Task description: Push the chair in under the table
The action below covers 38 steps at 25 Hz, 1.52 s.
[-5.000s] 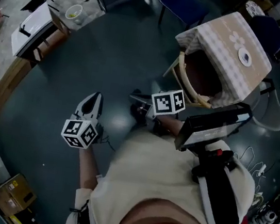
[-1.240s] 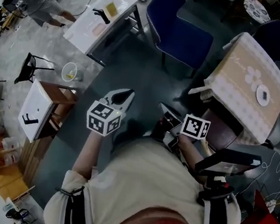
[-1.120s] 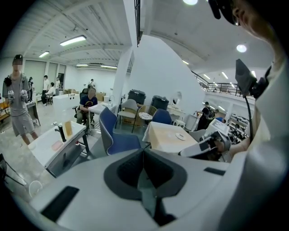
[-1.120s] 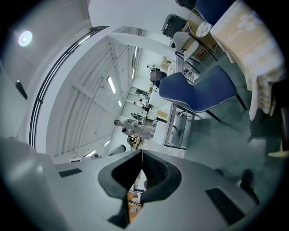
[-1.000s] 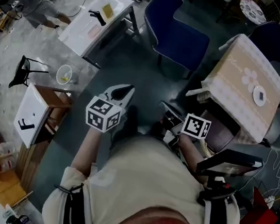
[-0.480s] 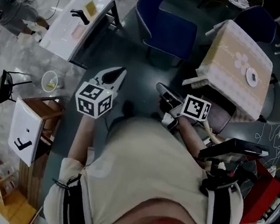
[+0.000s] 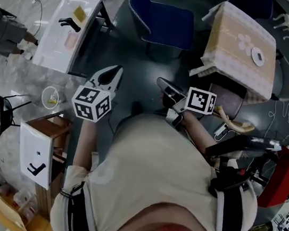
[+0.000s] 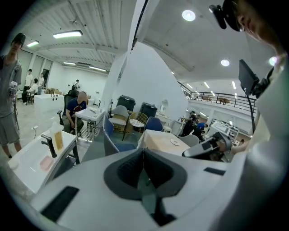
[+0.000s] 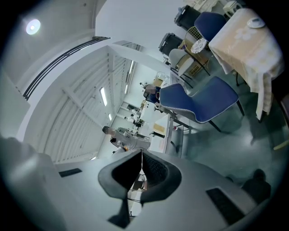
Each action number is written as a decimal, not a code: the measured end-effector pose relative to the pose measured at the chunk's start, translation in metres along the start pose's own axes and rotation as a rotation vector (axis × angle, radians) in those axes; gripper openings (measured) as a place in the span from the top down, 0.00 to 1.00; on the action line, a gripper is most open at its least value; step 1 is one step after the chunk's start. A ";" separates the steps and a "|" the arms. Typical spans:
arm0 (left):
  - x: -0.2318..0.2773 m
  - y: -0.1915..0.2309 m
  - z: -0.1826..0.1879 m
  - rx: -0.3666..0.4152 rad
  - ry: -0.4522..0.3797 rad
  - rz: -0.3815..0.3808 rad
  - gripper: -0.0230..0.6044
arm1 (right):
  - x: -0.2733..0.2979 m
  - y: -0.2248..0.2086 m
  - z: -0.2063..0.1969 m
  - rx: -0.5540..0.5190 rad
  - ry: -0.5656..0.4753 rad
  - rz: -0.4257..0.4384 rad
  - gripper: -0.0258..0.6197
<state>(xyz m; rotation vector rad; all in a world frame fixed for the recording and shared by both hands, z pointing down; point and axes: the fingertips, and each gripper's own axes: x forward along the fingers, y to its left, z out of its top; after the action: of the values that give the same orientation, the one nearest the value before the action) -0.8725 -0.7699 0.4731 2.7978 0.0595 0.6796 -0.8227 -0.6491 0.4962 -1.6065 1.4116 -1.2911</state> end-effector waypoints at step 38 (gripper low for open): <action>0.158 0.016 0.081 0.040 0.157 0.089 0.95 | 0.030 -0.068 0.172 0.065 0.034 0.080 0.94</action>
<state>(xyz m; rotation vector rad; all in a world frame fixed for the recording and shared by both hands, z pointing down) -0.6949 -0.7889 0.4783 2.7932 -0.0222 0.9290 -0.6394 -0.6864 0.5110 -1.4768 1.4250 -1.3098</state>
